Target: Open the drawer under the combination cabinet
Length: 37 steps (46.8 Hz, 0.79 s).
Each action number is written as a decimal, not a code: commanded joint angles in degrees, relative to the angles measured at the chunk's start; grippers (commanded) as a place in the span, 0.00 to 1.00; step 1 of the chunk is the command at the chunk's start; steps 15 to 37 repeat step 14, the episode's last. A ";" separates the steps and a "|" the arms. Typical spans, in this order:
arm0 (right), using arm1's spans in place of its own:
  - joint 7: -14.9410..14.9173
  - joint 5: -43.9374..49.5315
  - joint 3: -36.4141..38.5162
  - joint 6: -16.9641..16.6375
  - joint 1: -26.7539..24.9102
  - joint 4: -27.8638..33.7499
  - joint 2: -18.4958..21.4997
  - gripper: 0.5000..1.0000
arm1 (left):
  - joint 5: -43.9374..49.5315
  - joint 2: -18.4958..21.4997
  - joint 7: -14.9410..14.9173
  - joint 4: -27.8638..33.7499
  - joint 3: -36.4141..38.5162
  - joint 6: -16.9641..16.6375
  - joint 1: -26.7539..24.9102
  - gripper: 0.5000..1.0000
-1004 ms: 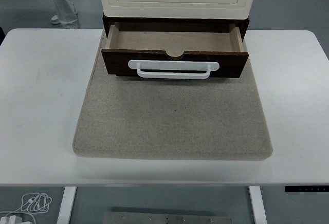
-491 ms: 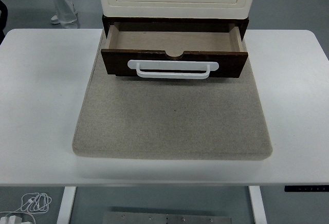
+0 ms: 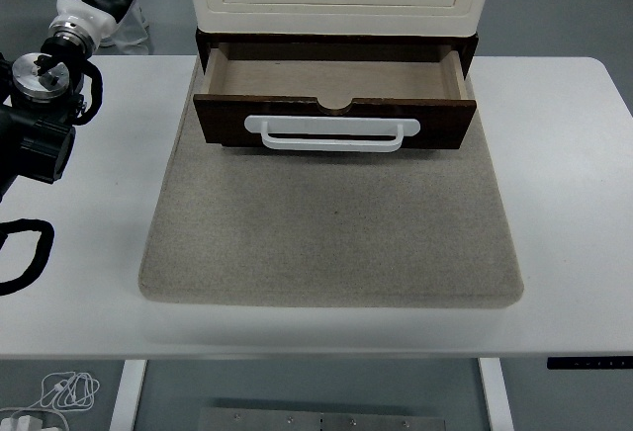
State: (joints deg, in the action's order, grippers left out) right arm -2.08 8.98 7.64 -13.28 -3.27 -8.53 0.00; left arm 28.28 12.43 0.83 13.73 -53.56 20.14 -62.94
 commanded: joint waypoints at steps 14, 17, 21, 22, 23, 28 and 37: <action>0.06 -0.10 0.10 0.00 0.01 0.00 0.00 0.85 | -0.41 -0.39 0.05 -0.19 -1.02 1.04 -0.34 1.00; 0.06 -0.10 0.10 0.00 0.01 0.00 0.00 0.85 | -0.41 -0.39 0.05 -0.19 -1.02 1.04 -0.34 1.00; 0.06 -0.10 0.10 0.00 0.01 0.00 0.00 0.85 | -0.41 -0.39 0.05 -0.19 -1.02 1.04 -0.34 1.00; 0.06 -0.10 0.10 0.00 0.01 0.00 0.00 0.85 | -0.41 -0.39 0.05 -0.19 -1.02 1.04 -0.34 1.00; 0.06 -0.10 0.10 0.00 0.01 0.00 0.00 0.85 | -0.41 -0.39 0.05 -0.19 -1.02 1.04 -0.34 1.00; 0.06 -0.10 0.10 0.00 0.01 0.00 0.00 0.85 | -0.41 -0.39 0.05 -0.19 -1.02 1.04 -0.34 1.00; 0.06 -0.10 0.10 0.00 0.01 0.00 0.00 0.85 | -0.41 -0.39 0.05 -0.19 -1.02 1.04 -0.34 1.00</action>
